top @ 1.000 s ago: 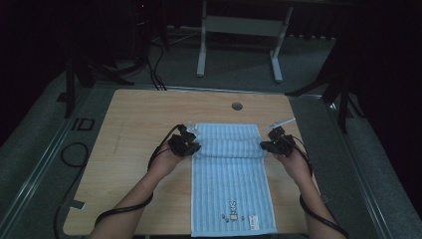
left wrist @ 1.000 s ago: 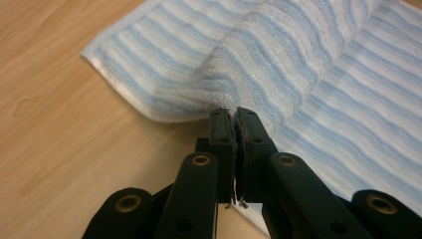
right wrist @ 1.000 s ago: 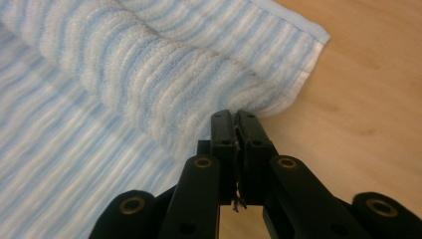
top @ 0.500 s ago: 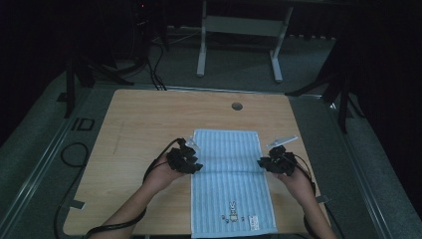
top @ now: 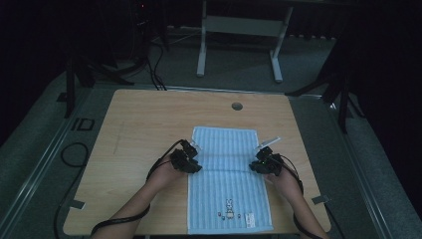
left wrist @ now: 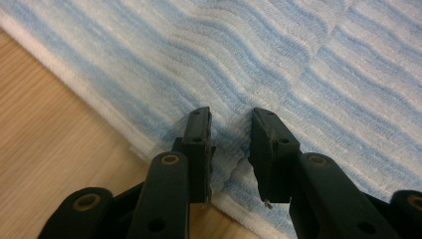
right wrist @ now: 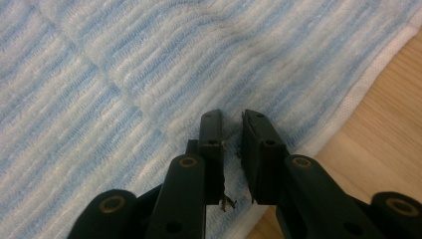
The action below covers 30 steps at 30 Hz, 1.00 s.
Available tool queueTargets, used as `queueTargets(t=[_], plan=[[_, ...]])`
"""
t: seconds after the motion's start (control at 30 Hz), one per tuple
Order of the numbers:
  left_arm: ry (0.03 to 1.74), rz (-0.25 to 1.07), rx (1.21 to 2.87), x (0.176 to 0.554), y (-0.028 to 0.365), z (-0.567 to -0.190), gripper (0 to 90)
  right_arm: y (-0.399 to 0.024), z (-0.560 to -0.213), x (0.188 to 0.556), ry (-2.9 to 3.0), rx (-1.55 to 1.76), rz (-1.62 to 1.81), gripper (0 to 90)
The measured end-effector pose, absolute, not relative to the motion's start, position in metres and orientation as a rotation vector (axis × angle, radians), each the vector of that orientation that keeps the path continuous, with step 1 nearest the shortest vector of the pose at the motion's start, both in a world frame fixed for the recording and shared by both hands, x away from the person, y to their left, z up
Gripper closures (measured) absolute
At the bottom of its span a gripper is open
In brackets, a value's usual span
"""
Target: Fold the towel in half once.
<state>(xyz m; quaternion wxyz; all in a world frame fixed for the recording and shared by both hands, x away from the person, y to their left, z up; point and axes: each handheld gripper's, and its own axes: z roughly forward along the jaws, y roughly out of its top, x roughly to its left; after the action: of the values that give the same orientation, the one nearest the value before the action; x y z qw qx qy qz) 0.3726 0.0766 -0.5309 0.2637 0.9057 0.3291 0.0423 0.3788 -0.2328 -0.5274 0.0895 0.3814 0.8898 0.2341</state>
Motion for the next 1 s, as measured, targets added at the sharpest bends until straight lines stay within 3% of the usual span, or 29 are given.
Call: queueTargets(t=[0.73,0.8,1.0], plan=[[0.888,0.108,2.486,0.367,0.094,-0.527,66.2,-0.209,-0.527,0.376,2.674,1.131,0.725,73.4],[0.898,0.061,2.439,0.371,0.096,-0.520,63.5,-0.210,-0.521,0.376,2.670,1.112,0.733,71.9],[0.964,0.182,2.394,0.401,0.099,-0.495,54.0,-0.221,-0.492,0.399,2.584,1.121,0.749,69.0]])
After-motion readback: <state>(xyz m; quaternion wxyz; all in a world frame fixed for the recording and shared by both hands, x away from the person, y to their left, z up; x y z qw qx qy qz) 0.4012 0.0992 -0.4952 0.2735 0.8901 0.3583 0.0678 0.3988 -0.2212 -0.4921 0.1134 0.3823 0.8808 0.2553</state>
